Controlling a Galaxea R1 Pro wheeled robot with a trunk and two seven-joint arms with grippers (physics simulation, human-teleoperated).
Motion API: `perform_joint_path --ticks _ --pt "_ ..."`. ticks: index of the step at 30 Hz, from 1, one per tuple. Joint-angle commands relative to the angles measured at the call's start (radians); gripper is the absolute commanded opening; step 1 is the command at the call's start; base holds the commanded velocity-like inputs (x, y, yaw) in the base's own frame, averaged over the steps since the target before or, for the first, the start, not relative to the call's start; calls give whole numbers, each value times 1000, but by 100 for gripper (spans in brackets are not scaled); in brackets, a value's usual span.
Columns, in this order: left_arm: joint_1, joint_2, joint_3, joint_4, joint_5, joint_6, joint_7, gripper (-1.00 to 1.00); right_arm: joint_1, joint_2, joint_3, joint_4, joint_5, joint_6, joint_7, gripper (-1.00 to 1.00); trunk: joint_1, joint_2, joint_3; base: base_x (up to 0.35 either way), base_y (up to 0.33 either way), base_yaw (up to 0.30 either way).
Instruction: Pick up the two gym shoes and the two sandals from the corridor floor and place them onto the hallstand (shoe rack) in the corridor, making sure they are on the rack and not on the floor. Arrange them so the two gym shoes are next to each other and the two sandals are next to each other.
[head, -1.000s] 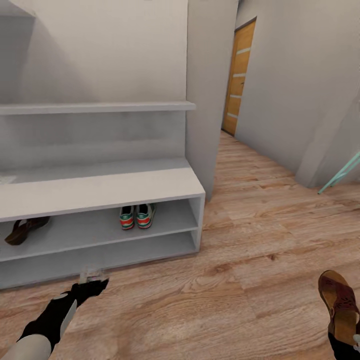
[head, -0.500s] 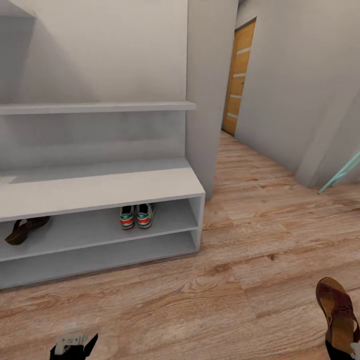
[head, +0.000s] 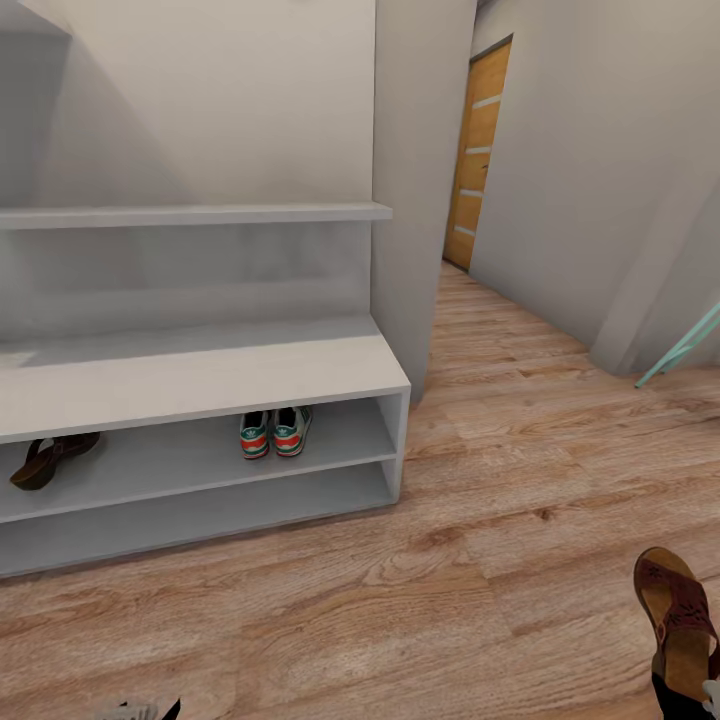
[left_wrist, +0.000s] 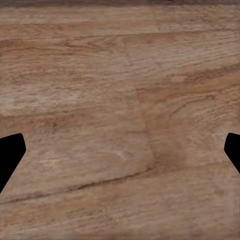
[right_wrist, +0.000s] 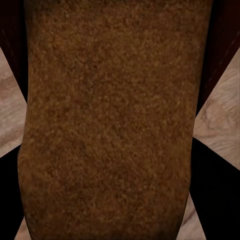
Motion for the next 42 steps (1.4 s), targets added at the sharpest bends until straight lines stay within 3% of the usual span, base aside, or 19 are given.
perform_joint_path --ticks 1,7,42 --pt "-1 -2 4 3 -6 -2 -8 100 -1 1 -5 -3 8 -7 8 -100 0 0 -1 0 0 0" --pt "0 -4 4 4 -2 -2 -9 100 -1 1 -6 -2 8 -9 8 -100 0 0 -1 0 33 0" --pt "0 -1 8 4 1 -2 -9 100 -1 2 -5 30 8 -14 6 -100 0 0 -1 -61 306 0"
